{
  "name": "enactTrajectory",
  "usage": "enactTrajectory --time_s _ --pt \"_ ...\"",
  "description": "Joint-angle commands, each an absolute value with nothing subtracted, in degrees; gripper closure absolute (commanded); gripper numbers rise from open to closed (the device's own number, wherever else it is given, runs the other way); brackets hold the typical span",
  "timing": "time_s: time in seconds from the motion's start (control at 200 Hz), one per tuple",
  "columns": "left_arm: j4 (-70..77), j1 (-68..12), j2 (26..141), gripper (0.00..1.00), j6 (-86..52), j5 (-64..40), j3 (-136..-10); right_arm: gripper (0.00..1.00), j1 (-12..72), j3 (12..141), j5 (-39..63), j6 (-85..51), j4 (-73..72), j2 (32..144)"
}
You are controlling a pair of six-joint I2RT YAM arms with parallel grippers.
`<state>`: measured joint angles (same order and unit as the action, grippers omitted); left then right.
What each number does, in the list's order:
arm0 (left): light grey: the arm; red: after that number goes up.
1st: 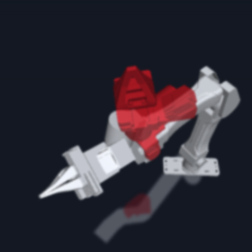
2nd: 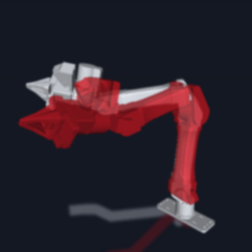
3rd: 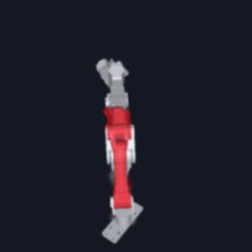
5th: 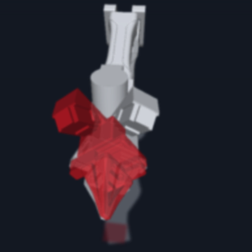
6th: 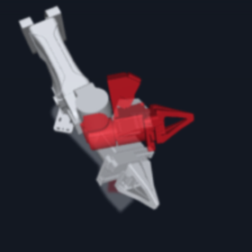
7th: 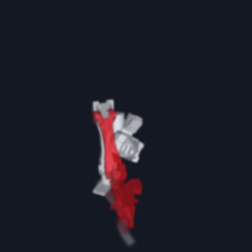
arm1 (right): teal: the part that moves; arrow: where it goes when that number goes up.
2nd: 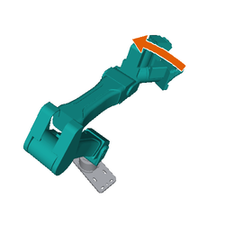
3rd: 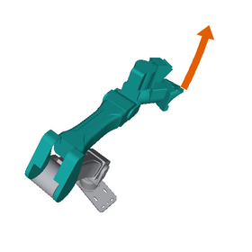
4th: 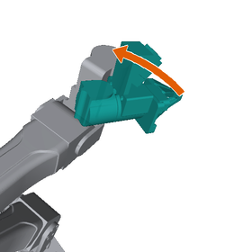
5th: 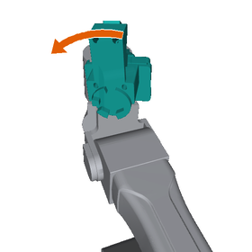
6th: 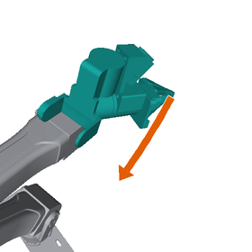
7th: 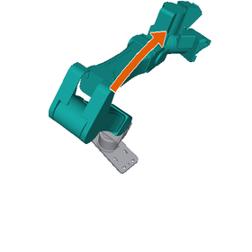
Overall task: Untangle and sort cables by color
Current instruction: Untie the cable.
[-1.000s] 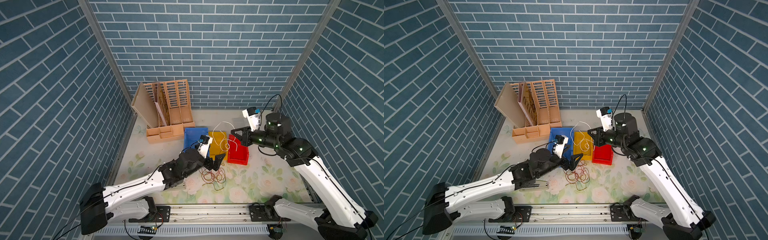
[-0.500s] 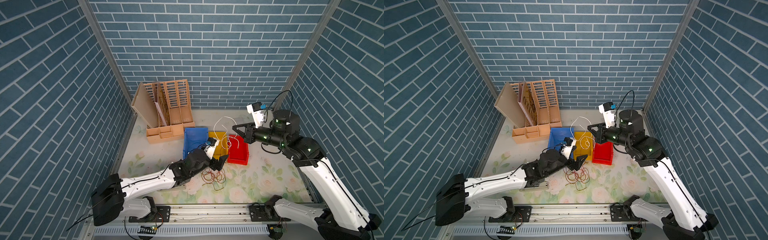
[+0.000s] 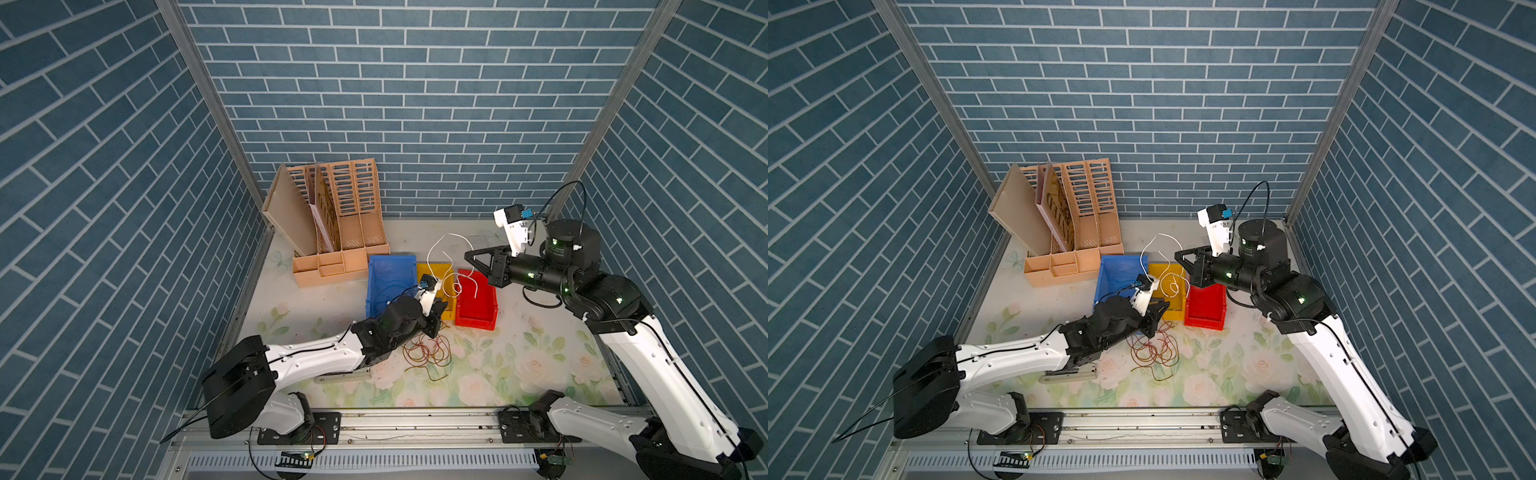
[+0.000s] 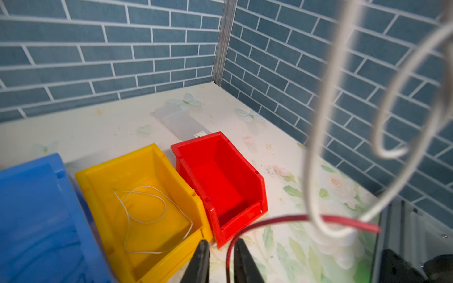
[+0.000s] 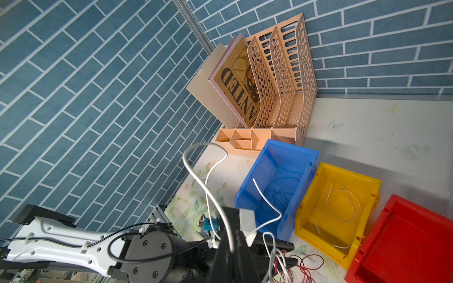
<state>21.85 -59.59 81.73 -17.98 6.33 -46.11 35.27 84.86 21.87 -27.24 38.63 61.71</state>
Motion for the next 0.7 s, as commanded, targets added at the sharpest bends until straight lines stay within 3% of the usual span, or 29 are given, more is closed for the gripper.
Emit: enactTrajectory --time_s 0.0,0.105,0.415,0.695 --pt "20.82 -58.79 82.91 0.92 -19.61 4.67 -47.99 1.00 35.51 85.47 21.55 -28.39 38.77 60.45" --pt "18.85 -58.45 83.43 1.00 -20.58 4.03 -47.97 1.00 35.50 85.52 19.31 -28.13 38.67 60.42" --pt "14.63 -58.37 81.06 1.00 -23.29 3.35 -45.01 1.00 35.33 88.51 10.21 -27.78 38.31 63.70" --pt "11.72 -58.46 75.17 1.00 -25.64 2.48 -41.30 1.00 35.33 79.15 6.81 -26.81 34.19 64.81"
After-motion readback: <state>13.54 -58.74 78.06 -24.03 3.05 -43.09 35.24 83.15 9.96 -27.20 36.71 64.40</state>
